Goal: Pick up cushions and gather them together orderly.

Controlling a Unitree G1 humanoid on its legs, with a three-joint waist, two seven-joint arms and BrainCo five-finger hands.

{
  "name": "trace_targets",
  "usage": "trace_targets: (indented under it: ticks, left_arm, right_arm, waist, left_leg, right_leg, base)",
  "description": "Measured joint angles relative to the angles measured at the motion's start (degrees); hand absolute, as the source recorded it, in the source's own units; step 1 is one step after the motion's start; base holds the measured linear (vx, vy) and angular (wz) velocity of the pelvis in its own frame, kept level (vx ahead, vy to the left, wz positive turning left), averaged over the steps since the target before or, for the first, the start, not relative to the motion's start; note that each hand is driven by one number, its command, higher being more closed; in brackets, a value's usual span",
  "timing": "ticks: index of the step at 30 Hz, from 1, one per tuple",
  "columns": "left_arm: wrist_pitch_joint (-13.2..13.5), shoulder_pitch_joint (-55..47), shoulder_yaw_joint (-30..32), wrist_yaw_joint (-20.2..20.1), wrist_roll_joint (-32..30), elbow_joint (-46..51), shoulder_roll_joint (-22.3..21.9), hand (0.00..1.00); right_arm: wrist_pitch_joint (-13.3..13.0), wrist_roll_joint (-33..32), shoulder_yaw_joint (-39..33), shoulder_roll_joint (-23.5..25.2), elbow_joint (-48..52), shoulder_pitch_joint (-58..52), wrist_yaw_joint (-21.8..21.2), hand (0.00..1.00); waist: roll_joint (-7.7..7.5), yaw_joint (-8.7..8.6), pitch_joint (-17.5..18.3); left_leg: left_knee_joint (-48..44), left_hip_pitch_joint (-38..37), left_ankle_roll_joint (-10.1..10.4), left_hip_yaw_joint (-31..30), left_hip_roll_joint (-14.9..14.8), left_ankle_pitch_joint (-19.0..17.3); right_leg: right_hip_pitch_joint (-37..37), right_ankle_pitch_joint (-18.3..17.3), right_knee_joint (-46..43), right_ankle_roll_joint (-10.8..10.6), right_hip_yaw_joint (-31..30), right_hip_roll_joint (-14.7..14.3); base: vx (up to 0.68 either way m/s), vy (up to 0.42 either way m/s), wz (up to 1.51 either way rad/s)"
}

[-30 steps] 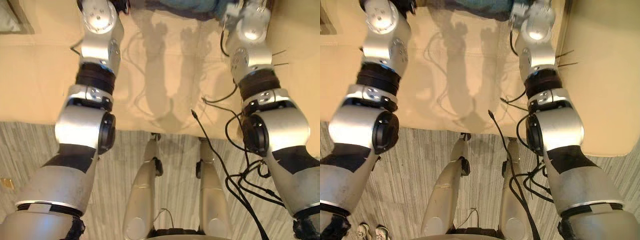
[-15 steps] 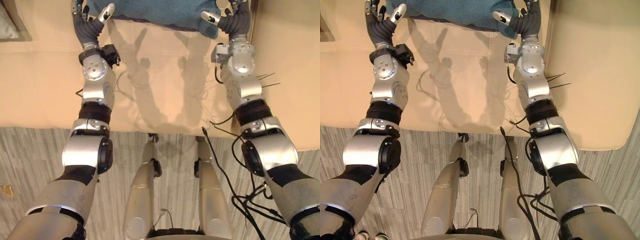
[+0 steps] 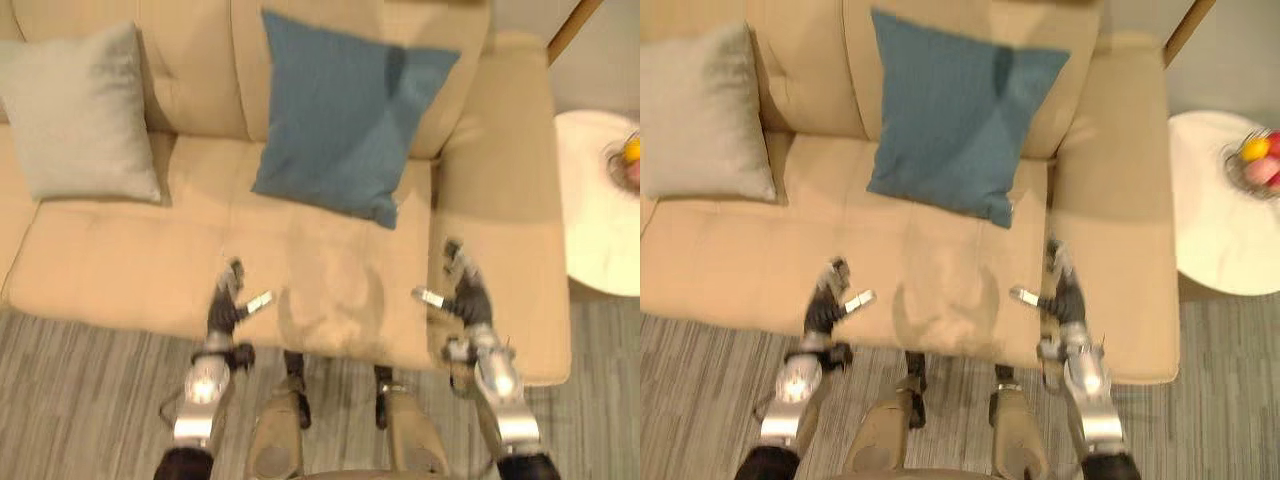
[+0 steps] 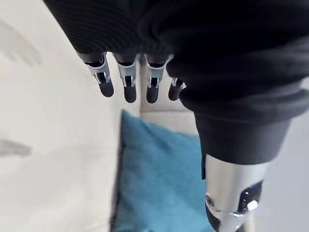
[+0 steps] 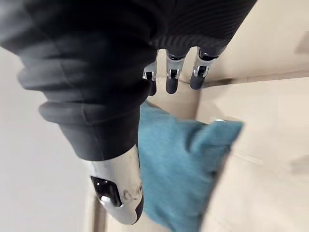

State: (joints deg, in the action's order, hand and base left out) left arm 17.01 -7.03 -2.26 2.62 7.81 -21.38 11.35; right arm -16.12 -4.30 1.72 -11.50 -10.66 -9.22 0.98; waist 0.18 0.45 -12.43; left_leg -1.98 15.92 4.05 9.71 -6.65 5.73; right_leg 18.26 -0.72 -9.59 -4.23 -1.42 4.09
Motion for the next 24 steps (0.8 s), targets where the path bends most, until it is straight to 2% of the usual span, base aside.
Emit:
trace_targets:
  ticks: [4, 7, 10, 14, 16, 17, 18, 19, 20, 21, 22, 23, 24]
  left_arm:
    - [-1.8, -5.1, 0.7, -3.8, -4.0, -12.3, 0.0, 0.00]
    - [-2.5, -7.2, 2.5, -5.2, -7.4, -16.9, 0.0, 0.00]
    - [-2.9, -9.2, 5.1, -5.6, -9.2, -17.8, 0.5, 0.00]
    - [-2.8, -10.6, 5.3, -6.5, -10.2, -17.9, 2.0, 0.00]
    - [-2.7, -10.8, 5.3, -6.9, -10.2, -17.5, 3.4, 0.00]
    - [-2.7, -10.6, 5.3, -6.9, -10.2, -17.1, 3.9, 0.00]
    - [-2.7, -9.4, 5.3, -7.1, -10.1, -15.6, 4.8, 0.00]
    - [-2.7, -9.1, 5.3, -6.9, -10.0, -13.4, 4.4, 0.00]
    - [-2.6, -9.0, 5.8, -6.7, -10.0, -12.6, 4.2, 0.00]
    - [-2.8, -8.1, 6.5, -6.3, -9.6, -12.2, 4.3, 0.00]
    - [-2.9, -8.2, 6.9, -6.2, -9.5, -12.1, 4.2, 0.00]
    - [-3.0, -8.4, 7.1, -6.2, -9.5, -12.1, 4.1, 0.00]
    - [-3.1, -8.7, 7.1, -6.2, -9.5, -11.9, 4.1, 0.00]
  right_arm:
    - [1.4, 2.8, -1.1, 0.0, -17.5, -3.8, -3.8, 0.00]
    - [2.4, 5.0, -3.5, -0.1, -26.0, -6.1, -5.1, 0.00]
    - [3.1, 6.8, -4.2, -0.9, -28.7, -8.8, -6.0, 0.00]
    - [3.2, 7.2, -4.2, -2.5, -29.0, -10.7, -7.8, 0.00]
    - [3.2, 7.2, -3.8, -3.5, -29.0, -9.8, -8.7, 0.00]
    - [3.2, 7.2, -3.5, -3.6, -28.9, -9.2, -8.7, 0.00]
    - [3.2, 7.2, -2.5, -4.1, -28.0, -8.4, -8.5, 0.00]
    - [3.1, 7.1, -1.8, -5.1, -27.3, -7.8, -8.6, 0.00]
    - [3.3, 7.1, -1.5, -5.0, -27.5, -6.9, -8.6, 0.00]
    - [3.6, 7.1, -1.3, -4.2, -27.7, -6.7, -8.5, 0.00]
    - [3.6, 7.1, -1.1, -3.5, -28.2, -7.6, -8.5, 0.00]
    - [3.7, 7.1, -1.0, -3.3, -28.5, -7.6, -8.5, 0.00]
    - [3.7, 7.1, -0.8, -3.2, -28.6, -7.5, -8.5, 0.00]
  waist:
    - [-0.35, -1.49, 4.1]
    - [-0.44, -1.67, 6.7]
    - [-0.53, -2.42, 8.2]
    - [-0.50, -2.67, 8.7]
    - [-1.26, -2.49, 8.1]
    - [-1.01, -2.56, 8.2]
    - [-1.66, -2.48, 7.9]
    - [-0.34, -1.80, 7.4]
    - [-0.02, -1.64, 6.3]
    - [-0.39, -1.93, 5.4]
    - [-0.87, -1.93, 5.5]
    - [-1.23, -1.75, 5.7]
    - [-1.80, -1.17, 6.0]
  left_leg:
    - [2.3, -6.6, 0.2, 0.4, 0.6, -0.7]
    - [4.7, -10.8, 0.3, 1.5, 0.8, -0.8]
    - [6.1, -13.7, 0.6, 2.0, 0.9, -1.0]
    - [6.0, -15.8, 0.9, 3.9, 0.9, -1.6]
    - [3.8, -14.1, 0.4, 5.8, 0.8, -2.5]
    - [2.2, -12.8, 0.1, 6.0, 0.7, -3.0]
    - [-3.4, -8.0, -2.0, 6.2, 0.5, -4.5]
    - [-5.7, -5.3, -2.9, 6.0, -1.8, -4.9]
    - [-6.0, -4.9, -2.3, 6.3, -2.6, -5.3]
    - [-7.5, -5.2, -2.4, 5.5, -2.5, -5.3]
    - [-8.6, -5.2, -2.4, 4.6, -2.3, -5.2]
    - [-9.1, -5.1, -2.4, 4.3, -2.3, -5.2]
    - [-10.1, -4.4, -2.2, 4.0, -2.4, -5.1]
  right_leg:
    - [-6.2, 0.0, 3.2, -0.1, -0.4, 0.1]
    - [-9.7, 0.2, 5.3, -0.2, -1.1, 0.1]
    - [-12.0, 0.0, 6.1, -0.4, -1.8, 0.0]
    - [-13.0, 0.5, 6.2, -0.6, -3.8, -0.1]
    - [-10.9, 1.4, 5.6, -1.0, -5.8, -0.2]
    - [-10.0, 1.9, 5.1, -1.3, -6.1, -0.2]
    - [-6.2, 4.0, 2.7, -2.9, -6.4, 0.0]
    - [-4.8, 6.2, 2.9, -4.1, -5.6, -0.8]
    - [-3.6, 3.4, -2.9, -3.3, -4.2, -0.9]
    - [-0.8, -5.5, -20.8, -1.9, -1.5, 0.0]
    - [-1.6, -8.8, -30.7, -3.0, -0.5, 0.8]
    - [-2.5, -9.6, -34.1, -3.2, -0.2, 1.1]
    - [-4.3, -10.5, -37.0, -4.5, -0.4, 1.6]
  base:
    - [0.08, 0.003, -0.07]
    - [0.08, 0.007, -0.13]
    - [0.09, -0.003, -0.12]
    - [0.04, 0.005, -0.30]
    - [-0.01, 0.011, -0.43]
    - [-0.05, 0.015, -0.45]
    - [-0.12, 0.000, -0.43]
    - [-0.12, 0.007, -0.46]
    - [-0.17, 0.010, -0.06]
    - [-0.10, 0.003, 0.26]
    - [-0.11, -0.023, 0.39]
    - [-0.11, -0.089, 0.27]
    - [-0.20, -0.144, 0.15]
